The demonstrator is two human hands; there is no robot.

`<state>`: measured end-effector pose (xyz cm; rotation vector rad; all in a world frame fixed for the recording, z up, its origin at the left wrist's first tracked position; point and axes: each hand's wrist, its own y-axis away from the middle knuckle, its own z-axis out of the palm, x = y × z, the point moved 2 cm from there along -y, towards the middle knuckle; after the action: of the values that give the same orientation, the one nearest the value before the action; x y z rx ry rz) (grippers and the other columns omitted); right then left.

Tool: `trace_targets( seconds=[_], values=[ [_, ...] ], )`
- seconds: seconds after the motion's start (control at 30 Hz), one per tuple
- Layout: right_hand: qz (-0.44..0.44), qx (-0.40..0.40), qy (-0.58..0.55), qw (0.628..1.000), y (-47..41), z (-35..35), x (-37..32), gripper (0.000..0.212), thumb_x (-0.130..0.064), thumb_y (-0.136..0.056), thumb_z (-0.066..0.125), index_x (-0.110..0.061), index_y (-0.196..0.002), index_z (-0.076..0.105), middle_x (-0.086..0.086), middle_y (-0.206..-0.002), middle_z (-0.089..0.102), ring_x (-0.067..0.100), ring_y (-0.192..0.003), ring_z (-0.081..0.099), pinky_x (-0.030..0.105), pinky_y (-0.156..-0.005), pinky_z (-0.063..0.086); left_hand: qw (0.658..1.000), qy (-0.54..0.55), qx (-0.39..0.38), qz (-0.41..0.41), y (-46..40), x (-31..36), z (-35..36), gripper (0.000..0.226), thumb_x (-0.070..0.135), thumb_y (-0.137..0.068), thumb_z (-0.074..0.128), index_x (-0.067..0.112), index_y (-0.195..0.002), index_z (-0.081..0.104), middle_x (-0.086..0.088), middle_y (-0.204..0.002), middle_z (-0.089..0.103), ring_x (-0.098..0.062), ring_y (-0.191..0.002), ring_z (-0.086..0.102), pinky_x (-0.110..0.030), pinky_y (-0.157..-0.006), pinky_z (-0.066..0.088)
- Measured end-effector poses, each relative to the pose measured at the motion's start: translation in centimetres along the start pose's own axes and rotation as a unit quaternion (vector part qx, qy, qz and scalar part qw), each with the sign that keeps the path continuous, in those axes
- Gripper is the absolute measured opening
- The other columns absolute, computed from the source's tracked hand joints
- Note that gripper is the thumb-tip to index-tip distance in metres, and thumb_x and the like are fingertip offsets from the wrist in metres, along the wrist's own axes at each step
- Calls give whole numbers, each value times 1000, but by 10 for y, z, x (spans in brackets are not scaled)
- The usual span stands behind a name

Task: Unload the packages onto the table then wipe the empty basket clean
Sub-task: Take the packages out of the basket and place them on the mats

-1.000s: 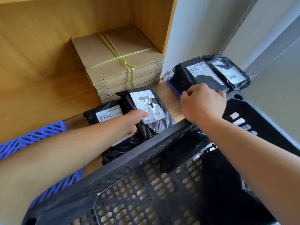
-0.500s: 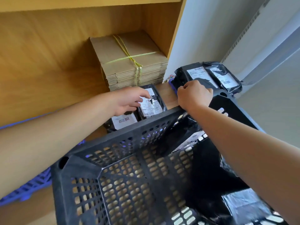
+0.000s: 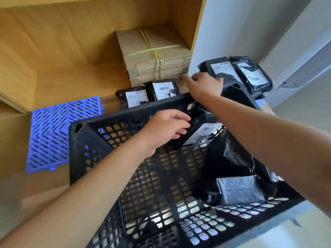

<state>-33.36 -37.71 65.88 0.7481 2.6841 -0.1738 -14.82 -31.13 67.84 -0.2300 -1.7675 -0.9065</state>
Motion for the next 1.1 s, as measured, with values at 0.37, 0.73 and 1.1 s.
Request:
trace_targets(
  seconds=[0.37, 0.73, 1.1],
  values=[
    [-150, -86, -255, 951, 133, -78, 146, 11, -17, -93, 66, -13, -87, 75, -9, -78, 71, 3, -75, 63, 15, -73, 45, 983, -126, -111, -67, 22, -53, 114, 49, 36, -80, 81, 35, -124, 59, 10, -122, 59, -7, -116, 57, -29, -101, 46],
    [-212, -96, -252, 939, 162, -64, 187, 9, -13, -91, 66, -14, -88, 74, -8, -81, 70, 7, -78, 64, 20, -73, 47, 890, -349, 255, 144, -10, -21, 120, 50, 10, -92, 60, 20, -140, 50, 3, -141, 51, -16, -130, 46, -32, -108, 36],
    [-227, -206, -275, 911, 161, -57, 187, 15, -22, -92, 61, -19, -82, 71, -4, -73, 69, 11, -70, 63, 32, -71, 51, 741, -645, 153, 106, -100, -1, 152, 84, 2, -84, 61, 18, -155, 20, -7, -156, 30, -28, -142, 26, -42, -112, 28]
  ],
)
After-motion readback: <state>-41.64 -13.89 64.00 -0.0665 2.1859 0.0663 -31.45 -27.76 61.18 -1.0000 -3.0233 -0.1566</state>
